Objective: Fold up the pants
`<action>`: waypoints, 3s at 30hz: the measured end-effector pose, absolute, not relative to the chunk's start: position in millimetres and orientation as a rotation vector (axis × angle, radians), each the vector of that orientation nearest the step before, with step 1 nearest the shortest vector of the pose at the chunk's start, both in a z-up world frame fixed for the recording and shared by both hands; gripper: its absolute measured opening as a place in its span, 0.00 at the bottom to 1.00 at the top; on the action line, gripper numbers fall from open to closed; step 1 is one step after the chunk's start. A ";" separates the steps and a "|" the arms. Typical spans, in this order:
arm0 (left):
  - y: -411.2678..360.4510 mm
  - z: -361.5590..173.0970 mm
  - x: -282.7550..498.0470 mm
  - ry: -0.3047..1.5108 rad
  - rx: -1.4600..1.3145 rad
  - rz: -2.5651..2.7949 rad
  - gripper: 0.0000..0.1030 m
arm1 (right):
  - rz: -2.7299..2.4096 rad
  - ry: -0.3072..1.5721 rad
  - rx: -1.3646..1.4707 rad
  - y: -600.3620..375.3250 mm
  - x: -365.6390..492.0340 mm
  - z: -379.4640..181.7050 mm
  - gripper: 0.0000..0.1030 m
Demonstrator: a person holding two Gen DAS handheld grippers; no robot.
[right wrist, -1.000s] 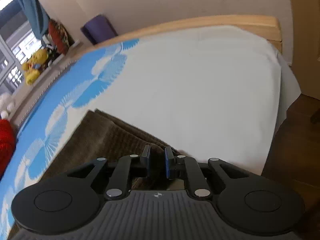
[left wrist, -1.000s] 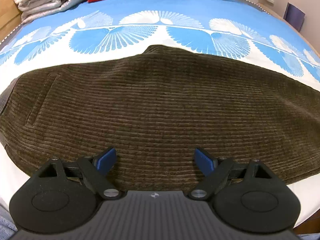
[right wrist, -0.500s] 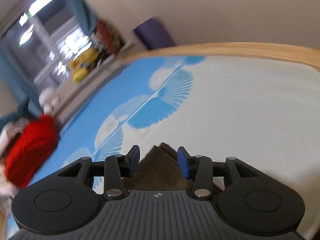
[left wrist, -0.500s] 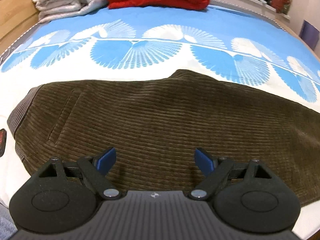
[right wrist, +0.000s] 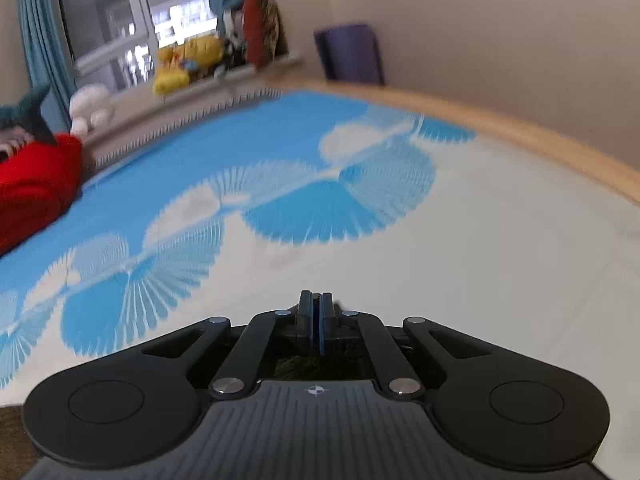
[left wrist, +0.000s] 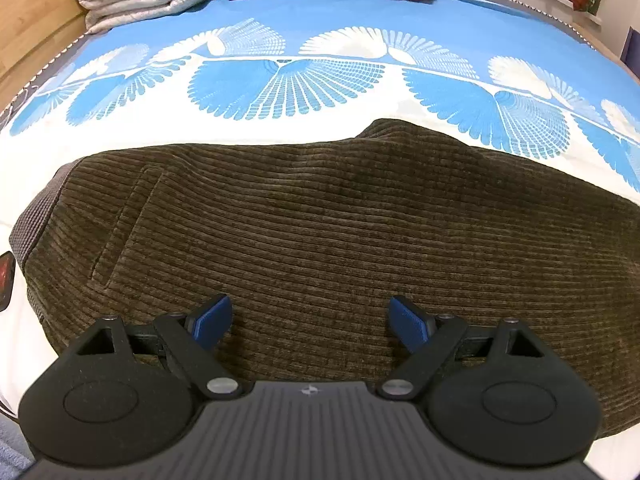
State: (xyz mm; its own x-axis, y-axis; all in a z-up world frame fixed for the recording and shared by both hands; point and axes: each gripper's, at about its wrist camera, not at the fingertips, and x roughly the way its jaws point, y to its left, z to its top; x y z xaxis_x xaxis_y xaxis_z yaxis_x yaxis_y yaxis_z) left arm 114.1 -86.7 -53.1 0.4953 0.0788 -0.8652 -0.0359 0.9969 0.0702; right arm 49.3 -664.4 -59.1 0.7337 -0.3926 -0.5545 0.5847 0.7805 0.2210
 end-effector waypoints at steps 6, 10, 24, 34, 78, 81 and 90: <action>-91.8 -53.1 111.8 1.054 0.048 0.062 0.87 | -0.596 0.570 0.464 -682.5 63.5 -72.0 0.01; -92.9 -46.9 109.3 1.042 0.052 0.052 0.87 | -0.581 0.544 0.537 -691.1 54.7 -79.8 0.23; -125.6 -31.5 81.9 1.010 0.057 -0.099 0.87 | -0.595 0.540 0.661 -648.8 -142.9 -36.1 0.41; -140.8 -35.5 56.1 1.040 0.087 -0.137 0.87 | -0.602 0.561 0.812 -644.0 -115.2 -72.0 0.14; -152.8 -62.4 81.6 1.083 0.085 -0.118 0.89 | -0.311 0.737 0.251 -599.1 -40.3 -76.2 0.43; -156.9 -64.3 82.4 1.087 0.084 -0.125 0.89 | -0.406 0.659 0.411 -645.1 -92.6 -70.4 0.30; -145.7 -39.6 81.0 1.040 0.034 -0.111 0.89 | -0.475 0.439 0.905 -650.7 -172.0 -82.2 0.57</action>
State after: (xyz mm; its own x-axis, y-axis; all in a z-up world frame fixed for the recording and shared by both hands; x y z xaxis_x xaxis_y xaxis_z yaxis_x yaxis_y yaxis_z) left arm 81.0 -145.7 -39.6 0.5011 -0.0763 -0.8620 0.1081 0.9938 -0.0251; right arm -172.0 -650.7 -82.2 0.8114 -0.2040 -0.5478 0.5622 0.5291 0.6356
